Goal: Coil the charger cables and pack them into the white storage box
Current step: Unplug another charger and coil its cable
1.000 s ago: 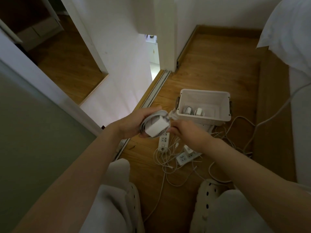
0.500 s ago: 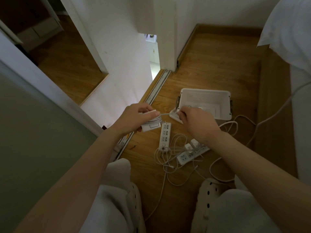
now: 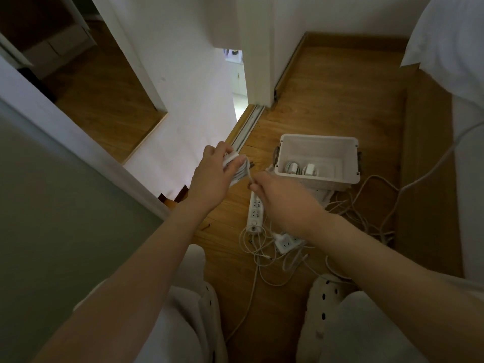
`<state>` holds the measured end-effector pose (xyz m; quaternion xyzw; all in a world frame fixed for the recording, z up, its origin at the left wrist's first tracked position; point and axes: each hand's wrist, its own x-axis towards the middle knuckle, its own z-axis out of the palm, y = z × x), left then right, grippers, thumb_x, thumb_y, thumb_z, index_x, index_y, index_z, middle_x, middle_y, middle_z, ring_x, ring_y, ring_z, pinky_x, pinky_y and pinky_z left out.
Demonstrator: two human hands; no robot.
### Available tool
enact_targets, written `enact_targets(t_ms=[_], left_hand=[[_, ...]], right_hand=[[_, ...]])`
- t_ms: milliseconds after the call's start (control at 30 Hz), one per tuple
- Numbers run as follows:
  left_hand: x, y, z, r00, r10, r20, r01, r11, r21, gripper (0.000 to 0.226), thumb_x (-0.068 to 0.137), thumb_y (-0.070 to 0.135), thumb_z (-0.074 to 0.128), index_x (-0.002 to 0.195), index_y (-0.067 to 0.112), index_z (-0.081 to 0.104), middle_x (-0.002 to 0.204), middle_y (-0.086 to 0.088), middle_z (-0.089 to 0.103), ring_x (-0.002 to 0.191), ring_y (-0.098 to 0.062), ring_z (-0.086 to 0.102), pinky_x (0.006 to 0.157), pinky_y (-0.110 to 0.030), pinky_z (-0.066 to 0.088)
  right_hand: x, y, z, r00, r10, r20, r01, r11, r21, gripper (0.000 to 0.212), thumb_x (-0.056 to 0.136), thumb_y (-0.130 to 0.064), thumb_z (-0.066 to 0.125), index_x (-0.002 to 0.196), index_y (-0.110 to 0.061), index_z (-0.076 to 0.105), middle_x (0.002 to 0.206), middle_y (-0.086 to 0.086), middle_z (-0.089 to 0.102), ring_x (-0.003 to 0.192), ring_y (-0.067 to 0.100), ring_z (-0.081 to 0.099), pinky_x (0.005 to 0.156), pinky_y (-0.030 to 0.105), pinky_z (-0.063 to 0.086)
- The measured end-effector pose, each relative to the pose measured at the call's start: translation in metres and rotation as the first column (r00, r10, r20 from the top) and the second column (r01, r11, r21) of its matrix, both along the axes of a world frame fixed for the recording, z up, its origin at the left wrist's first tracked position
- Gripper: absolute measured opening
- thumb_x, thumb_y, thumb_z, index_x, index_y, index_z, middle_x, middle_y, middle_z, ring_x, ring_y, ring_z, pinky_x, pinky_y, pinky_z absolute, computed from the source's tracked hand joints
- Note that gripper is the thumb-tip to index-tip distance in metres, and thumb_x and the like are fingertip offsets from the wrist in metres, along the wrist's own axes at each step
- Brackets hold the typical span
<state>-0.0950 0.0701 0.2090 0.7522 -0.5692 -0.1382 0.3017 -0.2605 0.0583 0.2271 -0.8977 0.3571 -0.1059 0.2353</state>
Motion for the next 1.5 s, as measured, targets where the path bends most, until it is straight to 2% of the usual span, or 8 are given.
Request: enact_targets(t_ms=[233, 367, 533, 667, 867, 1167, 1400, 1500], left_hand=[[-0.016, -0.011, 0.000, 0.880, 0.156, -0.449, -0.115, 0.986, 0.118, 0.021, 0.100, 0.040, 0.027, 0.116, 0.027, 0.032, 0.118, -0.003, 0.039, 0.098, -0.011, 0.051, 0.060, -0.011, 0.041], [-0.023, -0.014, 0.007, 0.672, 0.272, -0.689, -0.234, 0.960, 0.151, 0.024, 0.102, 0.036, 0.025, 0.115, 0.017, 0.034, 0.088, 0.000, 0.052, 0.064, -0.005, 0.060, 0.045, -0.013, 0.048], [-0.020, -0.013, 0.017, -0.096, 0.144, -0.985, -0.131, 0.979, 0.156, 0.043, 0.100, 0.044, 0.027, 0.112, 0.011, 0.053, 0.092, -0.010, 0.057, 0.079, -0.017, 0.060, 0.062, -0.029, 0.056], [-0.024, -0.006, 0.030, -0.342, 0.055, -0.938, -0.114, 0.988, 0.100, 0.030, 0.099, 0.026, 0.036, 0.105, 0.005, 0.056, 0.101, -0.014, 0.055, 0.091, -0.023, 0.054, 0.062, -0.028, 0.056], [-0.024, -0.008, 0.034, -0.201, 0.079, -0.976, 0.049, 0.996, 0.070, 0.038, 0.099, 0.035, 0.030, 0.102, 0.007, 0.054, 0.074, -0.008, 0.057, 0.055, -0.015, 0.054, 0.047, -0.021, 0.046], [-0.022, -0.007, 0.032, 0.046, -0.006, -0.999, 0.079, 0.997, -0.003, 0.049, 0.101, 0.038, 0.026, 0.095, 0.014, 0.068, 0.084, -0.006, 0.066, 0.078, -0.021, 0.055, 0.070, -0.032, 0.048], [-0.011, 0.001, 0.038, -0.256, -0.119, -0.959, 0.419, 0.881, -0.221, 0.038, 0.095, 0.032, 0.037, 0.107, 0.008, 0.063, 0.083, -0.010, 0.062, 0.058, -0.016, 0.058, 0.042, -0.020, 0.045], [-0.006, 0.006, 0.044, 0.045, -0.066, -0.997, 0.535, 0.844, -0.032, 0.031, 0.086, 0.038, 0.053, 0.096, 0.014, 0.070, 0.084, -0.007, 0.066, 0.071, -0.018, 0.066, 0.052, -0.023, 0.053]], right_hand=[[0.010, 0.020, -0.010, 0.988, 0.112, -0.105, -0.097, 0.985, 0.142, 0.045, 0.097, -0.008, 0.040, 0.138, -0.015, 0.024, 0.111, 0.008, 0.062, 0.085, 0.019, 0.061, 0.054, 0.026, 0.039], [0.011, 0.022, -0.010, 0.994, 0.105, -0.019, -0.099, 0.975, 0.198, 0.045, 0.095, -0.003, 0.042, 0.135, -0.016, 0.027, 0.105, 0.005, 0.062, 0.084, 0.013, 0.061, 0.057, 0.024, 0.047], [0.012, 0.009, -0.014, 0.982, 0.102, 0.158, -0.148, 0.937, 0.316, 0.019, 0.098, -0.007, 0.035, 0.115, -0.013, 0.041, 0.066, -0.010, 0.039, 0.055, 0.003, 0.039, 0.050, 0.019, 0.032], [0.004, 0.000, -0.022, 0.981, 0.116, 0.153, -0.159, 0.937, 0.311, 0.015, 0.100, -0.013, 0.032, 0.105, -0.017, 0.045, 0.072, -0.001, 0.048, 0.065, 0.019, 0.048, 0.060, 0.036, 0.039], [-0.005, -0.017, -0.017, 0.990, 0.138, 0.001, -0.138, 0.988, 0.067, 0.022, 0.101, -0.024, 0.035, 0.099, -0.018, 0.057, 0.092, 0.000, 0.061, 0.084, 0.017, 0.057, 0.072, 0.026, 0.032], [-0.013, -0.036, -0.018, 0.988, 0.050, -0.145, -0.082, 0.970, -0.227, 0.013, 0.096, -0.017, 0.046, 0.102, -0.023, 0.057, 0.100, -0.006, 0.066, 0.097, 0.015, 0.061, 0.100, 0.032, 0.034], [-0.014, -0.029, -0.003, 0.966, 0.256, 0.038, -0.259, 0.950, 0.176, 0.022, 0.095, -0.027, 0.049, 0.105, -0.017, 0.066, 0.081, -0.014, 0.061, 0.068, -0.003, 0.055, 0.067, 0.016, 0.044], [-0.015, -0.028, -0.002, 0.951, 0.309, -0.001, -0.308, 0.948, 0.081, 0.021, 0.092, -0.028, 0.055, 0.108, -0.020, 0.066, 0.099, -0.007, 0.069, 0.086, 0.006, 0.062, 0.088, 0.020, 0.042]])
